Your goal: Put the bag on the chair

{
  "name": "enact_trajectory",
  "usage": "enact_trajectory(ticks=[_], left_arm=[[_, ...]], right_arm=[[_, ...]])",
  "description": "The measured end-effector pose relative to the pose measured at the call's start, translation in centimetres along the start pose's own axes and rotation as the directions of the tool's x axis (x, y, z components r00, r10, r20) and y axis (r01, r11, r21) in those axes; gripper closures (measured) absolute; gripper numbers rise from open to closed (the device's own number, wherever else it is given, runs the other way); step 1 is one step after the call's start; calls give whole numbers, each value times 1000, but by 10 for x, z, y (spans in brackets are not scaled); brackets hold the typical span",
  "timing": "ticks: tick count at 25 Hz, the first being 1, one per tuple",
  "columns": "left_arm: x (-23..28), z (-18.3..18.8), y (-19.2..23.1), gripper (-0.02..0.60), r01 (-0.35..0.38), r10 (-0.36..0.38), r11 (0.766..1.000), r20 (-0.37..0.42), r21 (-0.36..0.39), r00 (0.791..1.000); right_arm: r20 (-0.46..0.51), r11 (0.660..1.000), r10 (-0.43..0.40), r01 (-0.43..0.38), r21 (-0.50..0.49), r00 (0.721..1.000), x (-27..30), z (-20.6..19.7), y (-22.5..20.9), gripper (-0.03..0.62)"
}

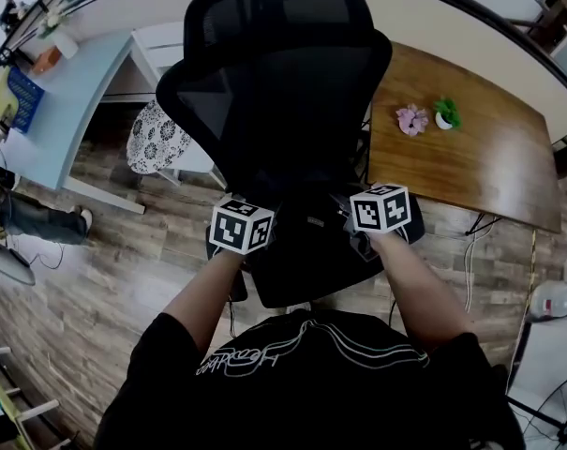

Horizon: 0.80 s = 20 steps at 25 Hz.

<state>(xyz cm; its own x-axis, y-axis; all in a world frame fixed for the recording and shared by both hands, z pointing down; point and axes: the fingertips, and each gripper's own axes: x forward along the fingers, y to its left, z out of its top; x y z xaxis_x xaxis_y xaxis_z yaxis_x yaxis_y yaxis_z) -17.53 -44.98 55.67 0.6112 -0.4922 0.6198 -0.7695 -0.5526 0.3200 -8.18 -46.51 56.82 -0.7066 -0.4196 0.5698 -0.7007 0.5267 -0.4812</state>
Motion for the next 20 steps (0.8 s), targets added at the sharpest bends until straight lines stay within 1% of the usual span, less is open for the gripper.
enact_trajectory(ticks=[4, 9, 12, 14, 17, 18, 20], left_arm=[[10, -1, 14, 546, -28, 28, 1000, -1, -4, 1000], [22, -3, 20, 546, -10, 10, 1000, -9, -22, 1000], [27, -2, 24, 546, 4, -4, 1000, -6, -27, 1000], [29, -1, 25, 546, 19, -19, 999, -5, -49, 1000], [29, -3, 23, 535, 29, -30, 998, -10, -61, 1000], [29, -2, 22, 508, 36, -37, 997, -6, -61, 999], [27, 0, 18, 428, 65, -65, 995, 13, -70, 998]], right_arm=[[-3, 1000, 7, -7, -1, 1000, 14, 1, -6, 571], [15, 1000, -23, 23, -1, 1000, 21, -3, -14, 567], [12, 1000, -25, 25, 1, 1000, 25, -4, -16, 558], [6, 1000, -18, 18, 5, 1000, 28, -4, -17, 525], [-16, 1000, -5, 4, -18, 1000, 29, -7, -11, 450], [-23, 1000, -2, 1, -28, 1000, 29, -7, -9, 426], [-28, 999, 6, -7, -40, 1000, 31, -6, -6, 376]])
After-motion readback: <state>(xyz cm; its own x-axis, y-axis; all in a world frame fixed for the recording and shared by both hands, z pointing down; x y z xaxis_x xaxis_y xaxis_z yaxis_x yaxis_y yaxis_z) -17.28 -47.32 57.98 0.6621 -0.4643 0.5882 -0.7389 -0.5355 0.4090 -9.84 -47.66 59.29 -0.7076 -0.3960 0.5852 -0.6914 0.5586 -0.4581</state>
